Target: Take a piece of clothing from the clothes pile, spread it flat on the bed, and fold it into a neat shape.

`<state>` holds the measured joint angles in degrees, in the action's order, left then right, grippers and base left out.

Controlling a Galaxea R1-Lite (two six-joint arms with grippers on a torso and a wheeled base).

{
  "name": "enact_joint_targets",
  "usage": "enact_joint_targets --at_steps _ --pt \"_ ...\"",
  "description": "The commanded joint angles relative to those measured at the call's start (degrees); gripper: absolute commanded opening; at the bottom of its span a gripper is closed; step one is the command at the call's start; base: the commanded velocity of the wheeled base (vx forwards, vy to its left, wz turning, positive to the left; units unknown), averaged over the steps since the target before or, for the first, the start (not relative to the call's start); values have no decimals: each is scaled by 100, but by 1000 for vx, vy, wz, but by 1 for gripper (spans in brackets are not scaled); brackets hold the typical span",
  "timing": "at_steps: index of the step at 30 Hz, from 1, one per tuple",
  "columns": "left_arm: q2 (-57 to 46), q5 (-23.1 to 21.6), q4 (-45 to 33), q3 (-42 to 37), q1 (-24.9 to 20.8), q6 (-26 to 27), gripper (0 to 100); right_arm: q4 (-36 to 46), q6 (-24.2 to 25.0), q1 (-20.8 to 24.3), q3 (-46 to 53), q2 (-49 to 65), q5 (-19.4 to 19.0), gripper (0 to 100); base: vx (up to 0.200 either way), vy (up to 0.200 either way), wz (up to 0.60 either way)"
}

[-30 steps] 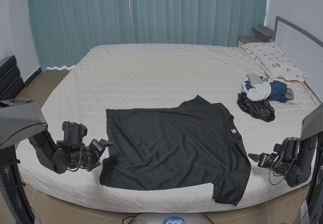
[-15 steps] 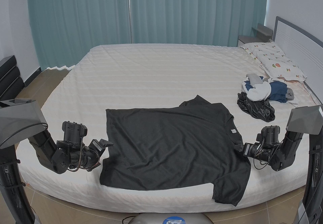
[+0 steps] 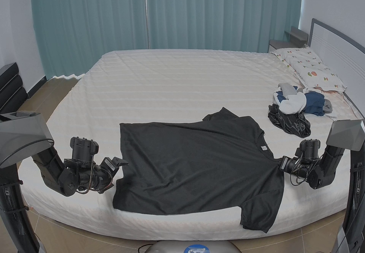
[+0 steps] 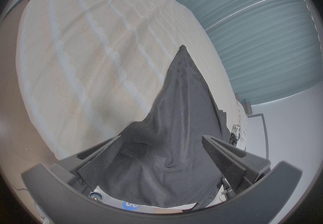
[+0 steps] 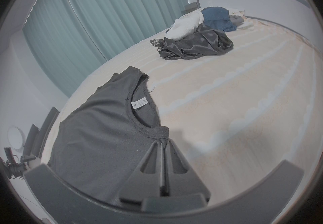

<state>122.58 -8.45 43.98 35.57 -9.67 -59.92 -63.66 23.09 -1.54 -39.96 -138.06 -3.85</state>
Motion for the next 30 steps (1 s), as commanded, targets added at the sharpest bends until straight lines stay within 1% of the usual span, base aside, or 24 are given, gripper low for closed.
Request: enact_joint_targets --at_steps 1,7,8,10,14,16,17,20,21,22,24,27,28,30 --pt "12 1 5 -6 0 -2 100 -164 117 -119 234 7 -230 0 0 0 0" --pt "12 1 5 -6 0 -2 100 -314 275 -119 366 -55 -450 0 0 0 0" --pt "12 1 5 -6 0 -2 100 -314 328 -128 366 -46 -450 100 0 0 0" --pt "3 1 5 -6 0 -2 100 -314 389 -128 375 -19 -450 100 0 0 0" --pt "-41 19 -13 -77 0 6 100 -323 864 -224 533 323 -459 100 0 0 0" --pt "-76 1 -30 -209 0 129 100 -323 1136 -242 718 543 -494 100 0 0 0" --pt "-138 -8 -39 -296 0 270 100 -323 1259 -242 823 622 -529 100 0 0 0" --pt "-296 -78 -118 -674 -9 982 100 -410 1576 -233 1175 754 -652 100 0 0 0" --pt "-296 -78 -136 -710 -18 1061 100 -437 1611 -224 1201 763 -652 100 0 0 0" --pt "-287 -78 -250 -850 -114 1404 100 -630 1778 -216 1342 754 -678 100 0 0 0" --pt "-287 -25 -364 -1000 -220 1720 100 -955 2015 -207 1518 701 -696 100 0 0 0" --pt "-340 -8 -408 -1184 -396 1940 100 -1316 2103 -180 1772 534 -705 100 0 0 0" --pt "-340 -8 -408 -1184 -396 1940 100 -1316 2103 -180 1772 534 -705 100 0 0 0" --pt "-287 133 -443 -1202 -510 1957 100 -1650 2068 -172 1975 429 -713 100 0 0 0"
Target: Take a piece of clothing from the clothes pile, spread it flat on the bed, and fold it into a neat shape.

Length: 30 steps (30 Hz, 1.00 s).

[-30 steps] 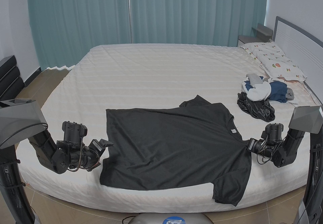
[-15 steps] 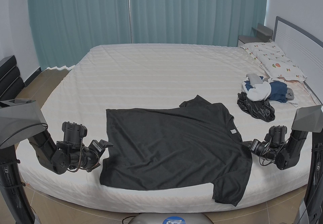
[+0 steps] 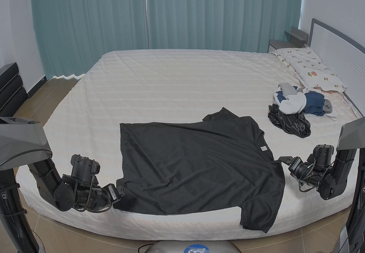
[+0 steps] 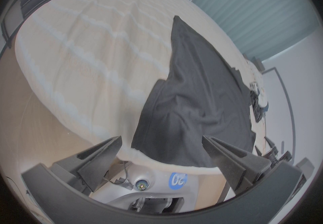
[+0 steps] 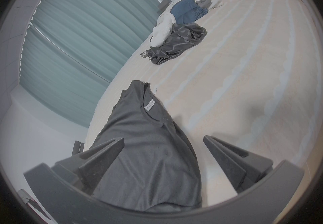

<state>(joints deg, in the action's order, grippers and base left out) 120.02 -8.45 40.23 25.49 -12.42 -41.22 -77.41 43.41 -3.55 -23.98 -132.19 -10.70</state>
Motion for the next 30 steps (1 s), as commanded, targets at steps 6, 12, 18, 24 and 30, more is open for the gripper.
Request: enact_joint_targets --at_steps 6,12,18,24,30 --pt "259 845 -68 -62 -683 52 100 -494 27 30 754 -87 -230 100 0 0 0" --pt "514 1223 -41 70 -823 44 100 -837 27 30 965 -131 -266 100 0 0 0" --pt "567 1249 -41 123 -814 35 0 -863 -122 30 1203 -96 -292 100 0 0 0" --pt "567 1583 -103 70 -806 44 0 -872 -1001 -14 1730 -87 -696 100 0 0 0" --pt "496 2049 -525 132 -770 79 0 -881 -1080 38 1739 -210 -767 100 0 0 0"
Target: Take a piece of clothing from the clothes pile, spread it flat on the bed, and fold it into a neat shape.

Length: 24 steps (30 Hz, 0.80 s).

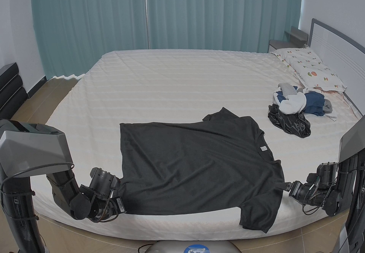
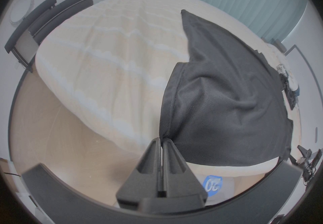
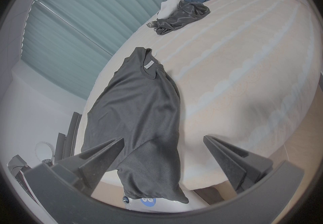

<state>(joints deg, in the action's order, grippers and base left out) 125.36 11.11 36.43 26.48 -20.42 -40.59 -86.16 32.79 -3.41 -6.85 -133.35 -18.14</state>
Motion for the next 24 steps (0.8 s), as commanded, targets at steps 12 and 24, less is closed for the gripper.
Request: enact_joint_targets --at_steps 12,24 --pt "-442 173 -953 200 390 245 0 -340 -10 420 -132 -534 39 100 0 0 0" --pt "-547 331 -1349 270 662 465 0 -340 69 394 -528 -543 56 100 0 0 0"
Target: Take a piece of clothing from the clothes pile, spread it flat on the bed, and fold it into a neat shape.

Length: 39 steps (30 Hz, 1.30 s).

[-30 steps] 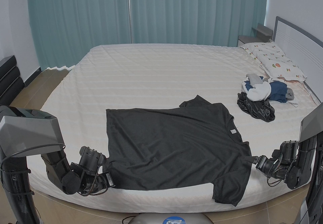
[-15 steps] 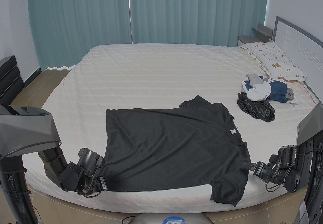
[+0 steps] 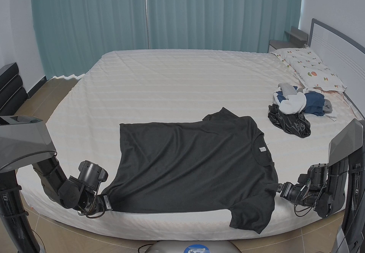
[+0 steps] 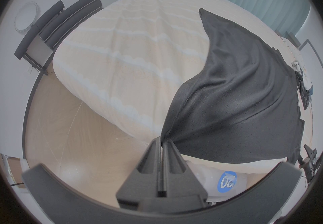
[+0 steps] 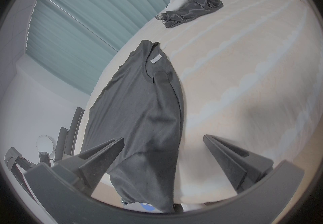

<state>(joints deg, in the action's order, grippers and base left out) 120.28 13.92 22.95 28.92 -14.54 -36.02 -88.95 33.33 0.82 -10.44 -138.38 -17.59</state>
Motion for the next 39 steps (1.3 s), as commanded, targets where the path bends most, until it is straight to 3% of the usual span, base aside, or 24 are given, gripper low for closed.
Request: enact_joint_targets --at_steps 1,7,8,13,18,27,39 --pt "-23 49 -2 35 83 8 0 -52 25 -29 -213 -49 10 100 0 0 0" --pt "30 32 7 79 83 16 0 -43 323 24 -547 -155 36 100 0 0 0" --pt "21 32 16 79 83 16 0 -43 315 24 -574 -207 63 0 0 0 0" --pt "13 5 7 70 83 16 0 -52 288 112 -591 -357 397 0 0 0 0" --pt "4 -30 -2 62 83 25 0 -52 218 -20 -310 -93 450 0 0 0 0" --pt "-49 -65 -212 -88 83 368 0 10 -687 -600 261 223 353 0 0 0 0" --pt "-110 -65 -678 -70 74 491 0 221 -1417 -574 701 338 326 0 0 0 0"
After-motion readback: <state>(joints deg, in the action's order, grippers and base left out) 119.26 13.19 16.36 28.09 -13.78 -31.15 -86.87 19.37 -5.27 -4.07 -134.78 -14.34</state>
